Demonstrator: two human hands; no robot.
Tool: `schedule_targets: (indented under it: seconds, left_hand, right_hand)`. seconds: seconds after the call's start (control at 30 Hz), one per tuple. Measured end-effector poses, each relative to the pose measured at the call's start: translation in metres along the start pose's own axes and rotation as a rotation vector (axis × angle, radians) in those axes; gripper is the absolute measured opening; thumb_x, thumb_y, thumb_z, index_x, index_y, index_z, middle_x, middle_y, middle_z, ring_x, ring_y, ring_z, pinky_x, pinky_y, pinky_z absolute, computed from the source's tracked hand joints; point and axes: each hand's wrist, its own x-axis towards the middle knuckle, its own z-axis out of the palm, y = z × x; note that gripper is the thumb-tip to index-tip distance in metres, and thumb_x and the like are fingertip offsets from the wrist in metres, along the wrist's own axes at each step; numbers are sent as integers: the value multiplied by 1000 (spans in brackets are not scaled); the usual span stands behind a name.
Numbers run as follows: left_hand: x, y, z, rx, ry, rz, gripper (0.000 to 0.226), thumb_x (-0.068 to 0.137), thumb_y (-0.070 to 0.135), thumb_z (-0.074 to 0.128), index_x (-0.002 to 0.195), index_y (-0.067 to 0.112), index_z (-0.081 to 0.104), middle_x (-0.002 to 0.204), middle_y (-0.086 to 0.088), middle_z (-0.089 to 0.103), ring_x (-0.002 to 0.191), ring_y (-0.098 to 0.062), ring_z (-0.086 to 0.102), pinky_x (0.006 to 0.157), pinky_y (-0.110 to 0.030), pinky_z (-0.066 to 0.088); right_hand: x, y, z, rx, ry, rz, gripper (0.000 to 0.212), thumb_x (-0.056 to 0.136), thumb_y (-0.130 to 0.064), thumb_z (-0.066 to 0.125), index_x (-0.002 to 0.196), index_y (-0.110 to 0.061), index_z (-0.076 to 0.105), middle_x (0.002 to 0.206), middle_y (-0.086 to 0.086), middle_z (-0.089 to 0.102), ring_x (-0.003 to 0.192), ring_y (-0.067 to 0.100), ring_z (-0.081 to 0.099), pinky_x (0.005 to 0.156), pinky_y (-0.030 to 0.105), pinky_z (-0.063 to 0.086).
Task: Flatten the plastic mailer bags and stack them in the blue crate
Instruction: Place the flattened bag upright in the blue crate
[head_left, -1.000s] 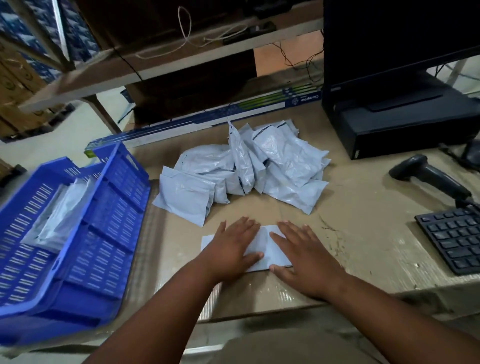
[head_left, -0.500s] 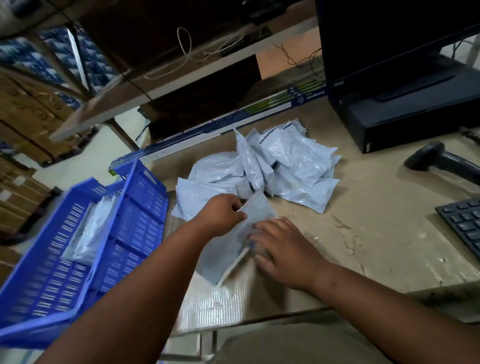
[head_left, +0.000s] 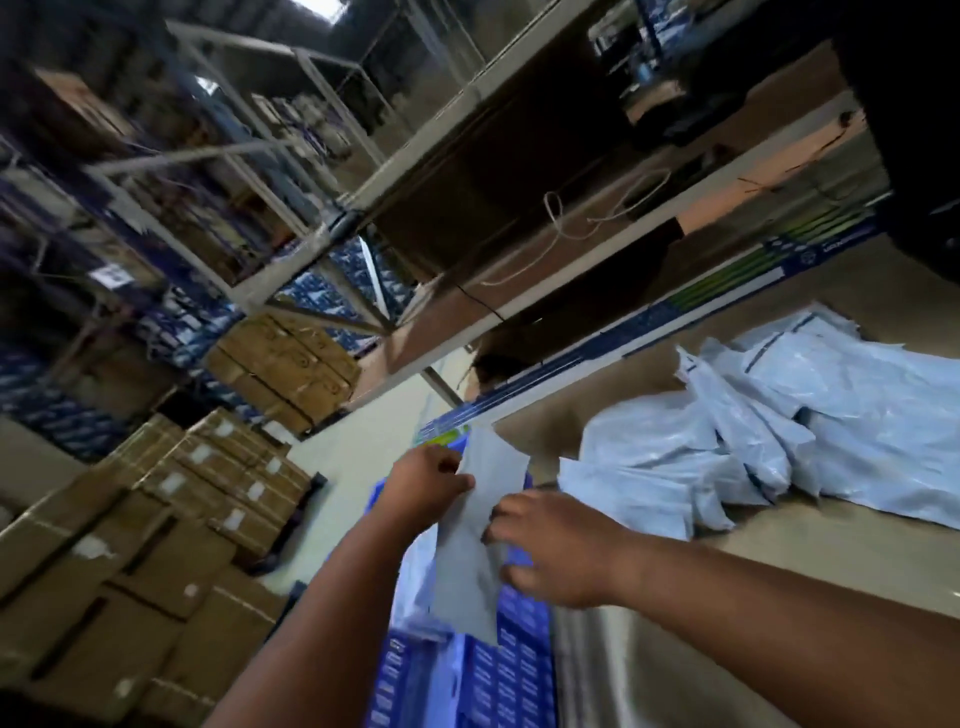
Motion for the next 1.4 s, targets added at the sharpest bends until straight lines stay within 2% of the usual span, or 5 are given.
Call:
schedule_targets:
  seconds: [0.17,0.67,0.8,0.93,1.4]
  left_hand:
    - [24,-82,-15,-152,101,-114,26,79,23,84,102,27,73,75,10,67,76,-16,65,63,-25,40]
    - [99,-205,123,-123,-129,-160,20,79,28,64,69,13,55,91,-12,73,92,-34,69,67,-34,42]
    - [104,-220,165,-45,-86,-154,21,99,23,52,107,13,68,115,-17,72,114,-39,66,102,-40,49]
    - [108,-227,170,-56,-34,-210,37,102,35,47,123,13,68,125,-16,71,122,-38,64,112,-45,46]
    - [101,-216,169,-77,17,-270,34,94,29,59,126,17,59,128,-12,61,121,-35,61,98,-45,52]
  right_hand:
    - [75,-36,27,-18,-34,-44,41,98,-49,55,135,-33,60,131,-4,58,122,25,56,103,41,46]
    - [169,-8,115,-124,-92,227,28,98,-34,52,113,-30,75,117,-7,75,109,21,64,119,37,29]
    - [169,-4,122,-134,-59,247,24,96,-36,53,104,-31,75,104,-10,75,100,16,62,120,35,28]
    - [170,2,129,-131,-43,244,32,92,-43,44,98,-29,72,96,-11,73,92,13,62,122,32,25]
    - [166,2,124,-108,-60,225,20,99,-39,55,103,-33,73,102,-14,72,98,9,61,125,32,20]
